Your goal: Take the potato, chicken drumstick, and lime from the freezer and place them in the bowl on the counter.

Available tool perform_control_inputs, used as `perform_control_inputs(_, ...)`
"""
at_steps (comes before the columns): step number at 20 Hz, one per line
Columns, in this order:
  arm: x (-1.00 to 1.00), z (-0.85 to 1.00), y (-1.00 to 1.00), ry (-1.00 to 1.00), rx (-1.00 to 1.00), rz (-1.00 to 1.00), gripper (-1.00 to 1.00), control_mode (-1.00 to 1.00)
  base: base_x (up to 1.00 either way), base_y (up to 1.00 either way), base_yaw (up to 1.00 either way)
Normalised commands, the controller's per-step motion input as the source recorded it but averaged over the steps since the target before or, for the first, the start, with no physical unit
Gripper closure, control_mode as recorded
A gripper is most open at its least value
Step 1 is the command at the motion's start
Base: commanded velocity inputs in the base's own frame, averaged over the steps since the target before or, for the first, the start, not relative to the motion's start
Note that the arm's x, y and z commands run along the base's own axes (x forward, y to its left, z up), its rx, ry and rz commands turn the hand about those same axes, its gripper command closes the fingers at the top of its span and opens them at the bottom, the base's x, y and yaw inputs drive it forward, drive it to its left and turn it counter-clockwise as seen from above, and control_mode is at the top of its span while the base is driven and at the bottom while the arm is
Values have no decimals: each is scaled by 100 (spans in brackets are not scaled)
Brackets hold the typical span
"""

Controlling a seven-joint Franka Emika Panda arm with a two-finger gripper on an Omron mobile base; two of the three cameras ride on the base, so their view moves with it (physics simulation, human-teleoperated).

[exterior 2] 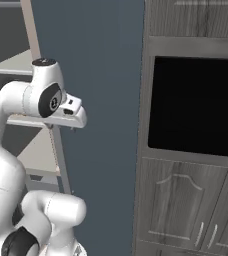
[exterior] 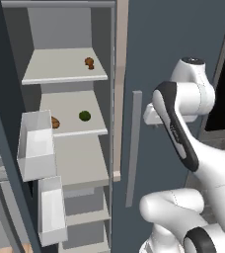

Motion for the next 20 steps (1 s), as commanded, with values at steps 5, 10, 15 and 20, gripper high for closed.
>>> perform_control_inputs(5,-100,0,-11,0,0,-10,-100,-100,0,0,0)
perform_control_inputs(10,-85,0,0,0,0,-11,-100,-100,0,0,0)
perform_control_inputs(15,-26,6,0,0,0,-2,-100,-100,0,0,0)
perform_control_inputs(20,-27,0,0,0,-3,3,-100,-100,0,0,0)
